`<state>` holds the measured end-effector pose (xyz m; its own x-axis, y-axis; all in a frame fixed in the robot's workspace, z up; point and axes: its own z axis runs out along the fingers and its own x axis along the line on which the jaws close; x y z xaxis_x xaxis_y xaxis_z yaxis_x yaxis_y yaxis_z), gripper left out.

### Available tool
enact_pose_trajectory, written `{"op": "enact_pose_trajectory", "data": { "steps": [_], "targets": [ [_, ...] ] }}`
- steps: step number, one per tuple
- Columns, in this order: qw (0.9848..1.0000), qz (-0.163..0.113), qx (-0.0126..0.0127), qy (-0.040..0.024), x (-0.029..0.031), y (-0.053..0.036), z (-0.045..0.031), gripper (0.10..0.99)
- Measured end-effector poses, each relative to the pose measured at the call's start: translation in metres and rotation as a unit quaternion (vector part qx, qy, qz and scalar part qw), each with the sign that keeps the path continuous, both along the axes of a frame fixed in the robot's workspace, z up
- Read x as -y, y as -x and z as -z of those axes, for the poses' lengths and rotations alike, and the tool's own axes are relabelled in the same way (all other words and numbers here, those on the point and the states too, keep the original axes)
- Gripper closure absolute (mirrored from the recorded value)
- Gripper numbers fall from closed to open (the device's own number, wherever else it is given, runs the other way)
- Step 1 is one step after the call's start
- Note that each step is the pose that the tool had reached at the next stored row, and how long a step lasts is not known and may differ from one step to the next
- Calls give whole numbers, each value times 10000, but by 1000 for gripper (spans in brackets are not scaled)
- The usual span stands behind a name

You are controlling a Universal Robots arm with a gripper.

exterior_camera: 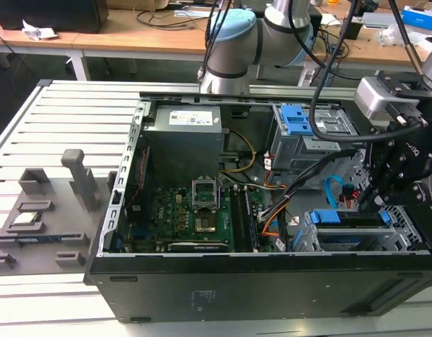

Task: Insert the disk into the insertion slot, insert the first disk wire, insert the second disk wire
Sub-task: 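Insert the first disk wire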

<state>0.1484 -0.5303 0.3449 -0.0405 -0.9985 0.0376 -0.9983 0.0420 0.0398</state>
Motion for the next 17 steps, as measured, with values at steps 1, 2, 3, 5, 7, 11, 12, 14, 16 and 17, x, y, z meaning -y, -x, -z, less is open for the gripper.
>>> {"op": "enact_pose_trajectory", "data": {
  "steps": [1,2,3,5,7,11,12,14,16,17],
  "targets": [
    [10000,-1,0,0,0,-8,6,918],
    [10000,0,0,1,0,-10,12,918],
    [10000,0,0,1,0,-12,15,918],
    [10000,-1,0,1,0,-17,24,918],
    [10000,0,0,1,0,-18,32,918],
    [10000,0,0,1,2,-18,45,918],
    [10000,0,0,1,3,-19,46,918],
    [10000,0,0,-2,3,-18,31,918],
    [10000,0,0,-1,4,-18,11,918],
    [10000,2,0,0,4,-18,11,918]
  ]
}}
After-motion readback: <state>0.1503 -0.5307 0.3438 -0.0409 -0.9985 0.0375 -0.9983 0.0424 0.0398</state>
